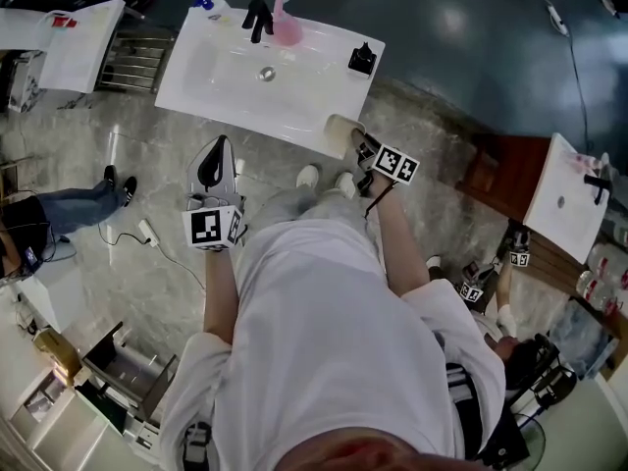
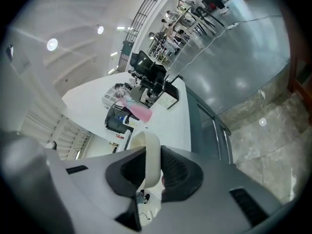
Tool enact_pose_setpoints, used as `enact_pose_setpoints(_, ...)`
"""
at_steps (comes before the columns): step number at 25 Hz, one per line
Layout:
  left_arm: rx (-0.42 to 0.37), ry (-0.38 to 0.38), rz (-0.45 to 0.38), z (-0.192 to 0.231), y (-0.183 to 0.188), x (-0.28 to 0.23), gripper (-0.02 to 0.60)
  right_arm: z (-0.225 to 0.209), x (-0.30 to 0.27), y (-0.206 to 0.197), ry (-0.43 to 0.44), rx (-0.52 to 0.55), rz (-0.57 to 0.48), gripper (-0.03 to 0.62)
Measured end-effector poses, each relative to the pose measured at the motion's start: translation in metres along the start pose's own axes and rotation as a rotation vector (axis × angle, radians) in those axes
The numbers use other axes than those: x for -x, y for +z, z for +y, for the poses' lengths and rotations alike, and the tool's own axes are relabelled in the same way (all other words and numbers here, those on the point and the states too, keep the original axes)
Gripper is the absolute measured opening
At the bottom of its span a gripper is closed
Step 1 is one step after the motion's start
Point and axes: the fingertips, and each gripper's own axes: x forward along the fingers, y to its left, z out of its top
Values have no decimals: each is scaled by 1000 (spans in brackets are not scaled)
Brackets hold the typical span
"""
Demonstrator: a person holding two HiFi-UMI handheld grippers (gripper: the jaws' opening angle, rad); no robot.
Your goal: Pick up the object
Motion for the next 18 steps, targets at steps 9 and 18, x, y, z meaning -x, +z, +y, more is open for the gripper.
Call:
enact_pose_setpoints(9, 8, -62, -65, -6, 16, -12, 0, 72, 13, 41, 77, 131, -95, 61)
enact_pose_setpoints(18, 30, -133, -139, -15, 38, -32, 0, 151, 44, 80, 142, 287, -209, 61)
